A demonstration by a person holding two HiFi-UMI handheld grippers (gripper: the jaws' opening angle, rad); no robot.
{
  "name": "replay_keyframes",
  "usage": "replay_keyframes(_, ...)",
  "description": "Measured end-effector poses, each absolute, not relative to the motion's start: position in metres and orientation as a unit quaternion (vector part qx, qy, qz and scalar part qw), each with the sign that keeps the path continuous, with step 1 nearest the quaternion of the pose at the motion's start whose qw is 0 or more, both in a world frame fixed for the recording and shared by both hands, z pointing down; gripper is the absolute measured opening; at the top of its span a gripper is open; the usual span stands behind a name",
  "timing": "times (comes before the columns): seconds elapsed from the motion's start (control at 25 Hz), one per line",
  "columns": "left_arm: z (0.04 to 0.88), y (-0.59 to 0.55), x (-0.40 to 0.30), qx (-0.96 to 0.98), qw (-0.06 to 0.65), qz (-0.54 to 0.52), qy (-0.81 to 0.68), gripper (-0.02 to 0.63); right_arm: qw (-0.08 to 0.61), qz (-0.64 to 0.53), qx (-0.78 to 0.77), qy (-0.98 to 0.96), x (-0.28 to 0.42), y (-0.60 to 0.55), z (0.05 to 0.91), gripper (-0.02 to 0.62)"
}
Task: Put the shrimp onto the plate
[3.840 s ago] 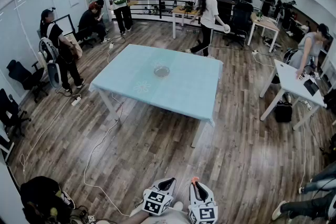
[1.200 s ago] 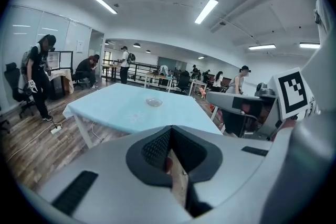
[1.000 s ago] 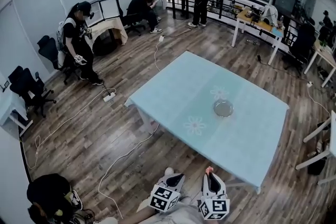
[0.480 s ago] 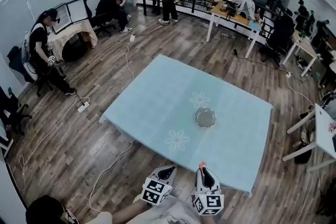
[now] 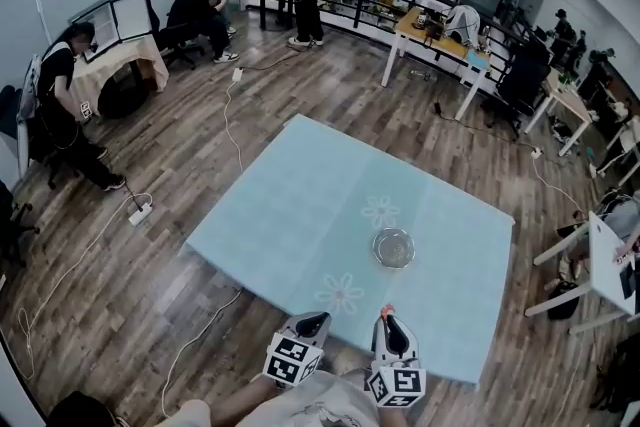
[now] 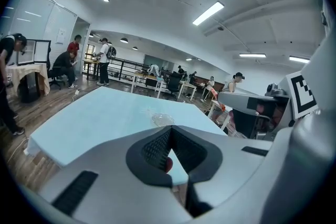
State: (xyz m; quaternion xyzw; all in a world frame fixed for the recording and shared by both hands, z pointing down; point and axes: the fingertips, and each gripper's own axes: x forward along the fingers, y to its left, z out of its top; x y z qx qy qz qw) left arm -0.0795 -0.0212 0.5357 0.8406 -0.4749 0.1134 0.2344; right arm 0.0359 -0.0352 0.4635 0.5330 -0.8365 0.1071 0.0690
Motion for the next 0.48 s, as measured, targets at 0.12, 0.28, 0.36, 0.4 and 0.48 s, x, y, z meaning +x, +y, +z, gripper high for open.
replay_keyframes(0.12, 0.539, -0.040, -0.083, 0.846, 0.230, 0.122, -0.465, 0.006, 0.073, 0.102, 0.544, -0.830, 0.034, -0.049, 0.462, 0.071)
replay_keyframes(0.28, 0.534, -0.054, -0.071, 0.852, 0.235, 0.118, -0.453, 0.006, 0.085, 0.102, 0.547, -0.827, 0.043, -0.062, 0.462, 0.071)
replay_keyframes(0.36, 0.541, -0.058, -0.072, 0.849, 0.238, 0.120, -0.456, 0.006, 0.088, 0.104, 0.546, -0.827, 0.044, -0.070, 0.468, 0.071)
replay_keyframes(0.4, 0.543, -0.061, -0.072, 0.849, 0.238, 0.120, -0.456, 0.006, 0.089, 0.105, 0.546, -0.826, 0.044, -0.074, 0.471, 0.071)
replay_keyframes(0.48, 0.547, -0.066, -0.073, 0.849, 0.240, 0.119, -0.456, 0.006, 0.094, 0.099, 0.546, -0.827, 0.044, -0.084, 0.475, 0.071)
